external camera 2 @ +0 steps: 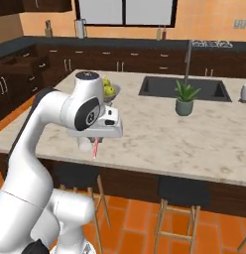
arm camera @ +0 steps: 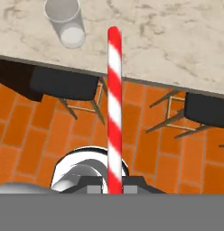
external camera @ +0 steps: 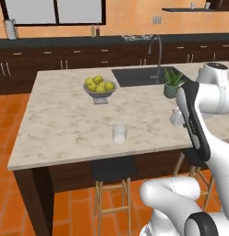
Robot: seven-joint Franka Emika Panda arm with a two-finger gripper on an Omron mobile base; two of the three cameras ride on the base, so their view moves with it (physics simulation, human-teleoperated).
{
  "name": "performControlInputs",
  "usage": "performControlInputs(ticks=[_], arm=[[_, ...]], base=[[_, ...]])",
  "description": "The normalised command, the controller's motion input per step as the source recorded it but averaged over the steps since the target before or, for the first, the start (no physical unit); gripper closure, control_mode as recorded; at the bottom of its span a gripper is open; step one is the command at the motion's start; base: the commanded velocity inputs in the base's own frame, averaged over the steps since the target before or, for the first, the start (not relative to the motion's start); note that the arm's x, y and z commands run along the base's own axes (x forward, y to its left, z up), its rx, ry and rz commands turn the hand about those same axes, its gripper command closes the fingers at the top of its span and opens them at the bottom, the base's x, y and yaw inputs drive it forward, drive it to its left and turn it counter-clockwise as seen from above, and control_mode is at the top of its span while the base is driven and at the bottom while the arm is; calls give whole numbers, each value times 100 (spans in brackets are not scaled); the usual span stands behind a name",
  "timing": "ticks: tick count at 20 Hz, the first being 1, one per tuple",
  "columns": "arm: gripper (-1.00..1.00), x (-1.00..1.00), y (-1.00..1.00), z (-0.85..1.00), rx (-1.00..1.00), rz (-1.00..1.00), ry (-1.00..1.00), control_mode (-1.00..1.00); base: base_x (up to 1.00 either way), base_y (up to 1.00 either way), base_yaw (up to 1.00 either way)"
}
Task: Take a straw from the drawer in front and place it inside the glass cup on the dining counter.
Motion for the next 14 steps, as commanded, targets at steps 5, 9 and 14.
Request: performControlInputs(ticks=[5,9,14], arm=[[100,0,0,0,0,0,0,100],[100,3,4,31,1,-2,-13,-100],[100,-33,0,87,12,10,-61,-100]], base=[[84,69,-33],[31,23,-12],[0,0,0]])
